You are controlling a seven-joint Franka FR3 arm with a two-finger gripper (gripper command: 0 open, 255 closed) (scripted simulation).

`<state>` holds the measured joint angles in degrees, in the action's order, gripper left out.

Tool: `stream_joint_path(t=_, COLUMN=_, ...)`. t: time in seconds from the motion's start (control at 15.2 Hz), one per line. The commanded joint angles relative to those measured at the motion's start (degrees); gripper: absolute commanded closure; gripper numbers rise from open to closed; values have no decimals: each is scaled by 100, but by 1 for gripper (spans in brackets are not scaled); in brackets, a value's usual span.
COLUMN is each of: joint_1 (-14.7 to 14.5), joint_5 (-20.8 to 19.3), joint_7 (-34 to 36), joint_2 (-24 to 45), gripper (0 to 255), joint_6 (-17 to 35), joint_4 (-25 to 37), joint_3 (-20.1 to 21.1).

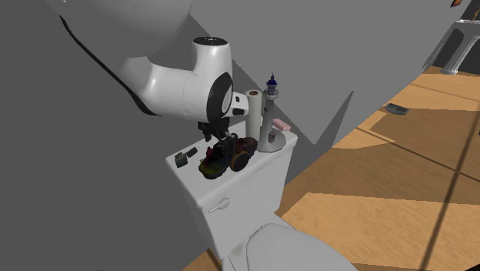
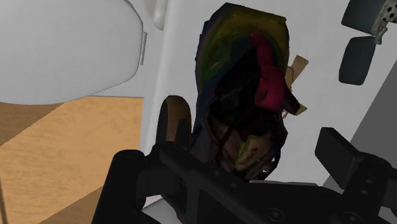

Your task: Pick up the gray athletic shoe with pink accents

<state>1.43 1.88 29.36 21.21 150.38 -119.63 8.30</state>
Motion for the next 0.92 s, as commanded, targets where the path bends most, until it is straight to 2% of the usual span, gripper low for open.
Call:
stream_joint_path(t=0.0, joint_1=-17, joint_5=-19, joint_7=14, joint_2=126, gripper=0, joint_6=126, joint_4=4, joint_3=-12)
stream_joint_path(t=0.26, joint_1=-30, joint_5=-38, joint_7=18, joint_2=282, gripper=0, joint_6=283, joint_4=2, joint_3=-27)
stream_joint_path(t=0.33, joint_1=-29, joint_5=-37, joint_7=18, joint_2=277, gripper=255, joint_6=283, joint_4=-2, joint_3=-26)
stream_joint_path(t=0.86, joint_1=-29, joint_5=-36, joint_7=17, joint_2=274, gripper=255, joint_6=284, joint_4=-6, joint_3=-26)
